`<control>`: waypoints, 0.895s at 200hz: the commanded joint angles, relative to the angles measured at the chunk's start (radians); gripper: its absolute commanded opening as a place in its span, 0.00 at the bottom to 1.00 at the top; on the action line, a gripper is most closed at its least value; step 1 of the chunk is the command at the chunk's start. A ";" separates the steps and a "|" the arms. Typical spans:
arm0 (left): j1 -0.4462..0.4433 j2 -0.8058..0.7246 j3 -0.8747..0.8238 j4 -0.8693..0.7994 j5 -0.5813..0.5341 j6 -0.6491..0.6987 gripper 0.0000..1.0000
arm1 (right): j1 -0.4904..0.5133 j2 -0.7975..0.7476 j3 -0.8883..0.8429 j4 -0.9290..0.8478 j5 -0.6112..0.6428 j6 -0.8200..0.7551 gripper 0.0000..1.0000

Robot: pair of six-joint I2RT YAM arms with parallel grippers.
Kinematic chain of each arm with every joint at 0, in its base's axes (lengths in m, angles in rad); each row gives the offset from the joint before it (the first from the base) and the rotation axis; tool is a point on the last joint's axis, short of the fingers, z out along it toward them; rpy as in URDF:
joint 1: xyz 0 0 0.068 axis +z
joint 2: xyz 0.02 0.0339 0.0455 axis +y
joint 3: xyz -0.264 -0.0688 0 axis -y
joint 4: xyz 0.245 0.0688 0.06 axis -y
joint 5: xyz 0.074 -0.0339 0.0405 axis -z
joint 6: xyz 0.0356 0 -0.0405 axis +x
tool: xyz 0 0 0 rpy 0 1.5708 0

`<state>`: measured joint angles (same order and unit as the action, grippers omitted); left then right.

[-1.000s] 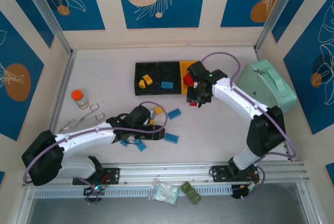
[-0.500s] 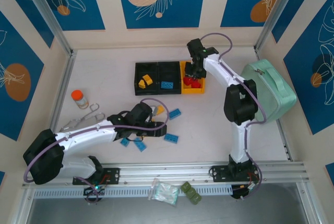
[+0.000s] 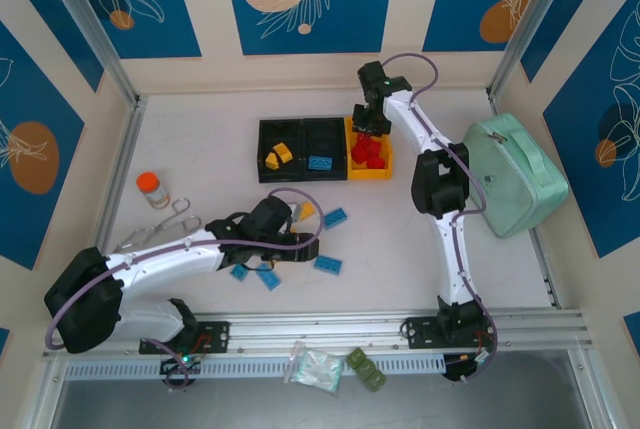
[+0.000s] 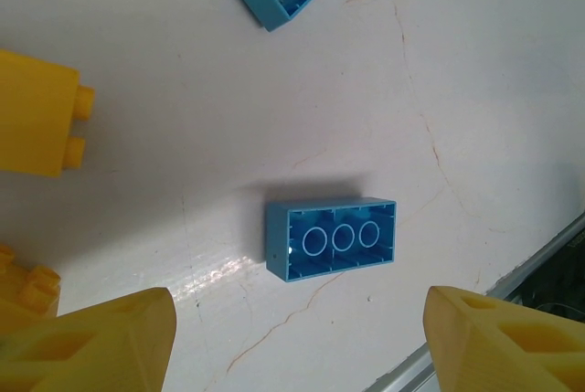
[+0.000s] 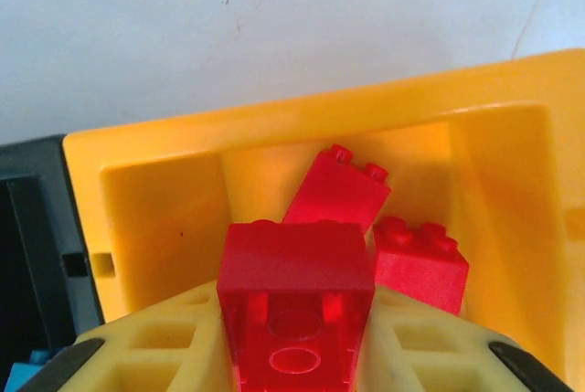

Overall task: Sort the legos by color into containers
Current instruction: Place the lego in the container.

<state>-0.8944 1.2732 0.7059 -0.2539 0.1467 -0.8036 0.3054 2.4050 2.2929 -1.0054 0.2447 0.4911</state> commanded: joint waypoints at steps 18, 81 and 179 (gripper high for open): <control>-0.011 -0.009 0.002 -0.021 -0.025 0.003 0.72 | 0.002 0.049 0.084 -0.051 -0.053 0.024 0.33; -0.009 0.003 0.011 -0.029 -0.023 0.011 0.72 | 0.007 0.076 0.142 -0.081 -0.045 0.036 0.52; -0.003 -0.103 0.008 -0.143 -0.142 -0.017 0.72 | 0.043 -0.350 -0.310 0.095 -0.038 0.018 0.54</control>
<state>-0.8944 1.2102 0.7059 -0.3256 0.0631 -0.8070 0.3298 2.2246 2.0933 -0.9840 0.2134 0.5198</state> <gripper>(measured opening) 0.720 0.541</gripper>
